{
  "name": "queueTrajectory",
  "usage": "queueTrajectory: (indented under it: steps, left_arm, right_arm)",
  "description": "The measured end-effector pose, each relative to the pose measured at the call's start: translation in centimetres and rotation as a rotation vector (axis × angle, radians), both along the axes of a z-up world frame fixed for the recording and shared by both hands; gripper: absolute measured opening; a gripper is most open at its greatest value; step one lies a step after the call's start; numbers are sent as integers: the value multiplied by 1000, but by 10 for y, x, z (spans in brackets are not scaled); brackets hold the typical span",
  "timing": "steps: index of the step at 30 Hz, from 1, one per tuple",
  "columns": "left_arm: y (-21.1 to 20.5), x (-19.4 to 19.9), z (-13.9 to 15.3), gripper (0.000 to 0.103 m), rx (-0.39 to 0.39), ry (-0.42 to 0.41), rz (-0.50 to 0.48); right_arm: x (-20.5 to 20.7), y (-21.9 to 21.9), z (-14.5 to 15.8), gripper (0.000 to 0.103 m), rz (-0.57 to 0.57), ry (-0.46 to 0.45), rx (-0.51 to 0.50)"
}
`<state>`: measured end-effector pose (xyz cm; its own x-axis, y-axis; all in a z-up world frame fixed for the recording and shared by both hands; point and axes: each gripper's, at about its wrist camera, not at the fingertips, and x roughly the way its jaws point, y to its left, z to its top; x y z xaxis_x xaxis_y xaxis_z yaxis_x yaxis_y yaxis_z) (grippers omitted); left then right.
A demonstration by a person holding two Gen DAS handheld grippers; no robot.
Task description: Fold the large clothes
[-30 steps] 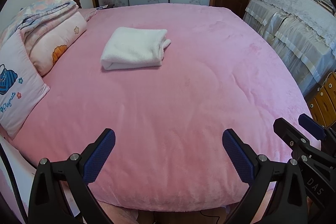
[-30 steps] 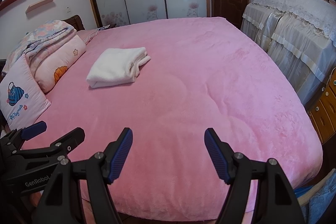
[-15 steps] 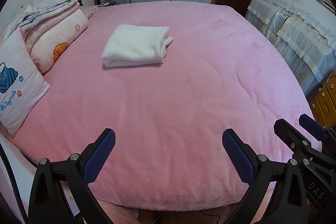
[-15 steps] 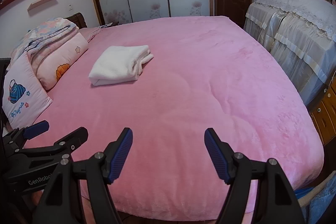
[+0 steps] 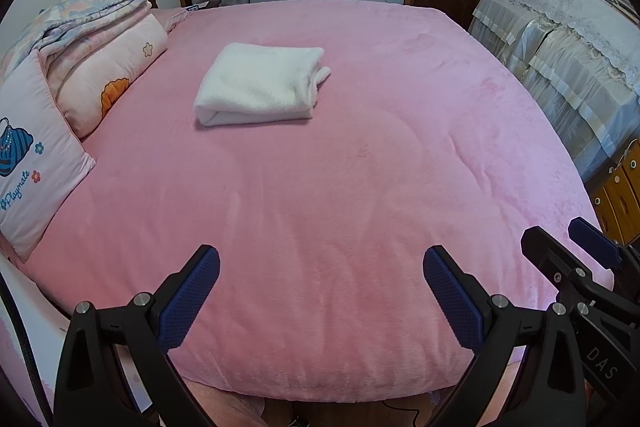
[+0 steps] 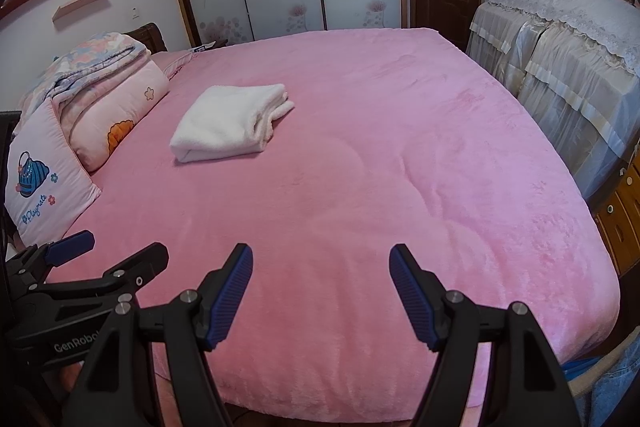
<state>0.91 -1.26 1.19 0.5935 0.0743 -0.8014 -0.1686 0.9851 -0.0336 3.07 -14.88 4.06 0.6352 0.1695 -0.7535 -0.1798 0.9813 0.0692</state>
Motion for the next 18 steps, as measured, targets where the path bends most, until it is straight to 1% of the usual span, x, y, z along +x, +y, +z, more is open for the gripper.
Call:
queueTrajectory:
  steps: [18]
  left_arm:
    - [8, 2, -5, 100, -9, 8, -2]
  right_arm:
    - [2, 1, -5, 71, -1, 3, -1]
